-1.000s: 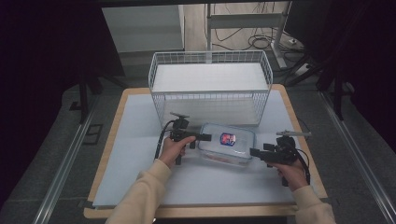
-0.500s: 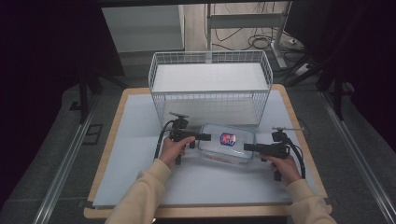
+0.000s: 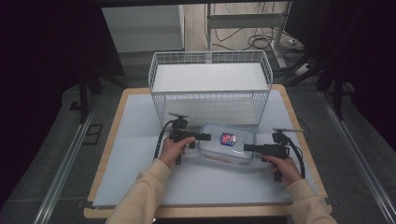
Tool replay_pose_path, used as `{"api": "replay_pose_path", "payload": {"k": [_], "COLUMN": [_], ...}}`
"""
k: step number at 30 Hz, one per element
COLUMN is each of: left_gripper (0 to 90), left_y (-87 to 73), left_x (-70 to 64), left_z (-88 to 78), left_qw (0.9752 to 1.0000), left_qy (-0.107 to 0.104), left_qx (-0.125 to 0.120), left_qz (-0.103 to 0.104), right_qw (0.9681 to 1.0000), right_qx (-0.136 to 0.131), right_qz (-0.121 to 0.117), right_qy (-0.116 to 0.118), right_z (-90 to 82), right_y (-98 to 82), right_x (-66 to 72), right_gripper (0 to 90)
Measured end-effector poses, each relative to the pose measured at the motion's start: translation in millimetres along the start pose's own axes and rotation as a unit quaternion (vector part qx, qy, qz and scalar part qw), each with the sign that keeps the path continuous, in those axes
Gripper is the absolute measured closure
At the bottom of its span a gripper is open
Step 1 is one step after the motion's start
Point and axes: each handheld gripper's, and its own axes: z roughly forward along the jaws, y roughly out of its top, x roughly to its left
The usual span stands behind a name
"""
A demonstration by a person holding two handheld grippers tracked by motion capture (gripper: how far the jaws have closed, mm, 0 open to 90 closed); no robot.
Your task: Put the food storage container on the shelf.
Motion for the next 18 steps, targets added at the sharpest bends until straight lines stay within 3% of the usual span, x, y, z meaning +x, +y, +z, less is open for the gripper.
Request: {"api": "replay_pose_path", "payload": {"k": [4, 6, 13, 18], "left_gripper": [34.7, 34.6, 36.0, 38.1], "left_y": [-0.2, -0.3, -3.9, -7.7], "left_x": [-0.2, -0.1, -2.3, -6.6], "left_z": [0.1, 0.1, -2.3, -6.3], "left_qw": [1.0000, 1.0000, 0.9998, 0.9995], "left_qy": [0.000, 0.001, 0.005, 0.008], "left_qx": [-0.001, -0.003, -0.015, -0.024], "left_qz": [0.001, 0.005, 0.011, 0.020], "right_qw": [1.0000, 0.9998, 0.9996, 0.9996], "right_qx": [-0.004, -0.019, -0.021, -0.026], "right_qz": [0.002, -0.001, 0.011, -0.002], "right_qy": [0.001, 0.001, 0.012, 0.009], "right_z": [-1.7, -9.7, -13.8, -17.3], "right_y": [0.2, 1.3, 0.4, -2.3], "right_x": [0.1, 0.5, -1.7, 3.2], "right_gripper": [24.7, 38.8, 43.5, 46.2]}}
